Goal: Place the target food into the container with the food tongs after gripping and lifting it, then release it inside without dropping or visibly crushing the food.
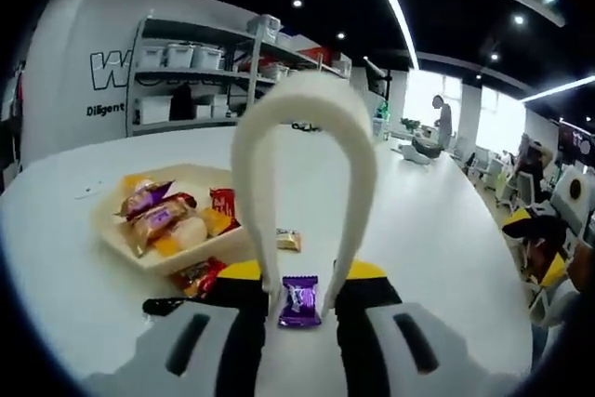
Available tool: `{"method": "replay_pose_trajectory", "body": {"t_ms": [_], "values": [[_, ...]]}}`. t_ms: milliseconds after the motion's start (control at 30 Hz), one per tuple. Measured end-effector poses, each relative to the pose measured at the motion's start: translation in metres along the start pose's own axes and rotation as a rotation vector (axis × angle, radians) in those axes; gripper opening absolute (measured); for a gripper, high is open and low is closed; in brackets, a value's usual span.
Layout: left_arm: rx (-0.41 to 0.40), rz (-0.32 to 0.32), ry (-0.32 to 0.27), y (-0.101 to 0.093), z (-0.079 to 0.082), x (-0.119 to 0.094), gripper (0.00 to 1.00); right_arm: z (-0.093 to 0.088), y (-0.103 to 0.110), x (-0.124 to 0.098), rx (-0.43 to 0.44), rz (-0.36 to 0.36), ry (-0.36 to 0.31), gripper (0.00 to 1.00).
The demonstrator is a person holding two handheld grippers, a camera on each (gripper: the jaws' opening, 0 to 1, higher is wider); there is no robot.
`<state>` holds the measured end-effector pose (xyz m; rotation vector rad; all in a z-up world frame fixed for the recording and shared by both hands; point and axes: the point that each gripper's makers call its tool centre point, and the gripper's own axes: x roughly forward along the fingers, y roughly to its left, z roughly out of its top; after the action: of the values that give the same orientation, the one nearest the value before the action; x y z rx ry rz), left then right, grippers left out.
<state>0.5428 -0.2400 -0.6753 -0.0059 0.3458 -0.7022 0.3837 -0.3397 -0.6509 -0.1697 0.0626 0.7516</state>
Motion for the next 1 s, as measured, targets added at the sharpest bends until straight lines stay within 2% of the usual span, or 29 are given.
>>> {"method": "replay_pose_trajectory", "body": {"t_ms": [233, 300, 433, 567, 767, 1000], "values": [[-0.01, -0.002, -0.004, 0.001, -0.001, -0.001, 0.27, -0.003, -0.005, -0.002, 0.068, -0.019, 0.001, 0.65], [-0.01, 0.001, -0.003, 0.0, -0.002, -0.003, 0.27, -0.002, -0.003, -0.001, 0.094, -0.005, -0.013, 0.72], [-0.019, 0.006, -0.002, 0.001, -0.004, -0.005, 0.27, -0.002, 0.003, -0.001, 0.079, 0.005, -0.013, 0.78], [-0.037, -0.002, 0.002, 0.0, -0.007, -0.006, 0.24, -0.001, 0.006, 0.001, 0.079, 0.007, -0.019, 0.99], [-0.093, 0.001, 0.023, 0.002, -0.011, -0.007, 0.2, -0.003, 0.009, -0.002, 0.091, 0.014, -0.008, 0.99], [-0.084, 0.012, 0.031, 0.002, -0.01, -0.007, 0.2, -0.008, 0.006, -0.005, 0.114, 0.004, -0.001, 0.99]]}}
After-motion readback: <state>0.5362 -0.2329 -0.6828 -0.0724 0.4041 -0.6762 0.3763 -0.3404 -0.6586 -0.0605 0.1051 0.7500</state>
